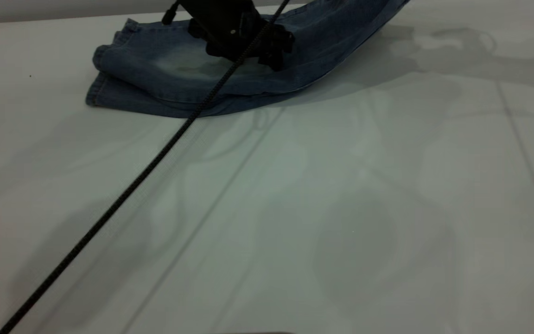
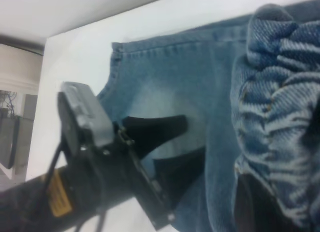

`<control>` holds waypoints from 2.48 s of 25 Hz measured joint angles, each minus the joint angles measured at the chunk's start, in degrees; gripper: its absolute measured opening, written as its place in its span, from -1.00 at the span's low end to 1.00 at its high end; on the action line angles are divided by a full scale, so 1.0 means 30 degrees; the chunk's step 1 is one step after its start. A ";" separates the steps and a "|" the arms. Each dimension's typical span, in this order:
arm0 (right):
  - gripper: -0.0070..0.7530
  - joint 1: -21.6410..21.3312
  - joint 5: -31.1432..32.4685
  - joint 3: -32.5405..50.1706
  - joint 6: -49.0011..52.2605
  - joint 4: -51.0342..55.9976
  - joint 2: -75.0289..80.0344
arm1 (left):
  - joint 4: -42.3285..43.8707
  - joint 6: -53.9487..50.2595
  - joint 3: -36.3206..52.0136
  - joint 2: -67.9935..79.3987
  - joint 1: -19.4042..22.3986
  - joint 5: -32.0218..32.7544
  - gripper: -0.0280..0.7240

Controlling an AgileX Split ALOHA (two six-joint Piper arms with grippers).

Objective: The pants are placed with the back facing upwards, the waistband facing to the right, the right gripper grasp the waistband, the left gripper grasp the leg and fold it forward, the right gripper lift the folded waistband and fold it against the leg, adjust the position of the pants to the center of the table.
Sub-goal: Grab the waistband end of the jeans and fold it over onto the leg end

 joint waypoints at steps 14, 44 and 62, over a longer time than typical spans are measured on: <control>-0.75 0.0000 0.0288 0.0000 0.0060 -0.0573 -0.0743 | 0.0202 0.0366 -0.2903 -0.0473 -0.0386 0.5726 0.47; -0.75 0.3567 -0.0138 -0.3196 0.0961 -0.0589 -0.0743 | 0.1545 0.0389 -0.5735 0.1169 0.4287 1.3223 0.47; -0.75 0.6539 -0.3131 -0.3522 0.1268 -0.0187 -0.0743 | 0.2336 0.0437 -0.7946 0.0027 0.4287 1.6294 0.47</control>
